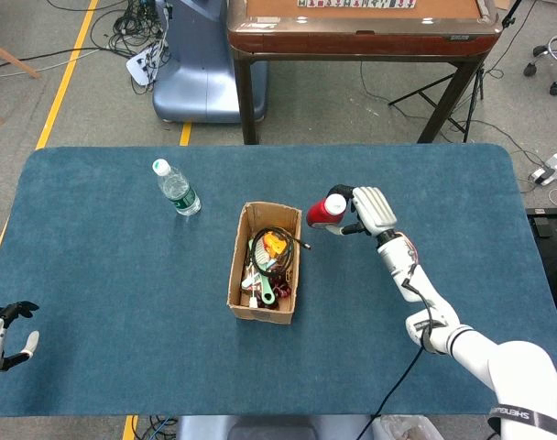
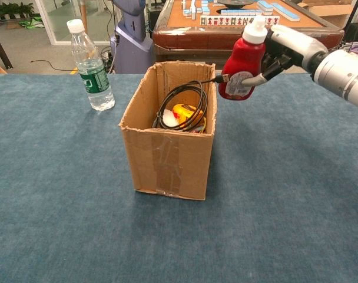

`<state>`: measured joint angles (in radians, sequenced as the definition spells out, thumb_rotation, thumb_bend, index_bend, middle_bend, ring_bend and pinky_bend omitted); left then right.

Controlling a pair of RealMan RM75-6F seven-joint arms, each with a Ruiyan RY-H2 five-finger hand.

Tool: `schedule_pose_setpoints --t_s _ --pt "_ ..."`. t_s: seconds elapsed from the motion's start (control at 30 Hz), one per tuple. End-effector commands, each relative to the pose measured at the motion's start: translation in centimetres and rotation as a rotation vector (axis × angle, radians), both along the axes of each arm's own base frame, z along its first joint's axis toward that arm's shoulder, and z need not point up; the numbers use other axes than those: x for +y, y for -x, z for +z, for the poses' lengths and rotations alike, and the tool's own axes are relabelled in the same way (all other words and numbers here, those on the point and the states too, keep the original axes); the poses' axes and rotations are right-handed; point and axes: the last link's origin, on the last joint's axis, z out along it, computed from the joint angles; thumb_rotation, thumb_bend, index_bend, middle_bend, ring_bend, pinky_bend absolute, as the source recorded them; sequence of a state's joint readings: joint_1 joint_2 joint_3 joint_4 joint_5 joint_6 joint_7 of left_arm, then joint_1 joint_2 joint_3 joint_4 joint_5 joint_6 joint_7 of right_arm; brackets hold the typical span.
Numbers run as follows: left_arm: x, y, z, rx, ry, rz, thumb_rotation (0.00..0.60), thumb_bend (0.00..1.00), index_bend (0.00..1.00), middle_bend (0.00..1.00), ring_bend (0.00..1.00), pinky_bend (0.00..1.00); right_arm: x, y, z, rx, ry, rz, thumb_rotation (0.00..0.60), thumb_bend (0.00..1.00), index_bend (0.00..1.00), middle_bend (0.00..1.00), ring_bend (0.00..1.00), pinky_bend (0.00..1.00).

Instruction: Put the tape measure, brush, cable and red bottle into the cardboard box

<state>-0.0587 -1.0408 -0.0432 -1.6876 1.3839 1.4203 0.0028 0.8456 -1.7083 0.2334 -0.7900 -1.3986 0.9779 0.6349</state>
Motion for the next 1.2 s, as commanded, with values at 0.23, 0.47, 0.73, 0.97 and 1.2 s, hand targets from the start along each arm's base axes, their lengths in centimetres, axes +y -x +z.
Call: schedule_pose_setpoints --t_s 0.23,0.47,0.73,0.97,1.2 --pt "0.0 -0.1 -0.1 0.004 0.004 -0.003 0.6 0.35 0.34 0.41 0.35 0.55 1.5 -3.6 6.0 -0.048 0.108 0.092 0.6 0.23 0.56 0.62 0.51 0.59" --pt "-0.1 -0.2 0.0 -0.002 -0.003 -0.006 0.6 0.35 0.34 0.41 0.35 0.55 3.0 -6.8 7.0 -0.062 0.119 0.163 0.6 0.23 0.56 0.62 0.51 0.59" --pt "-0.1 -0.4 0.1 -0.009 -0.006 -0.012 0.6 0.35 0.34 0.41 0.35 0.55 4.8 -10.3 5.1 -0.053 0.053 0.235 0.6 0.23 0.56 0.62 0.51 0.59" --pt "-0.2 -0.4 0.3 -0.02 -0.011 -0.014 0.6 0.35 0.34 0.41 0.35 0.55 5.8 -12.5 2.2 -0.023 -0.013 0.277 0.6 0.22 0.56 0.62 0.51 0.59" --pt "-0.3 -0.5 0.4 -0.025 -0.014 -0.016 0.6 0.35 0.34 0.41 0.35 0.55 6.0 -12.8 0.1 0.024 -0.062 0.276 0.6 0.11 0.56 0.59 0.5 0.59"
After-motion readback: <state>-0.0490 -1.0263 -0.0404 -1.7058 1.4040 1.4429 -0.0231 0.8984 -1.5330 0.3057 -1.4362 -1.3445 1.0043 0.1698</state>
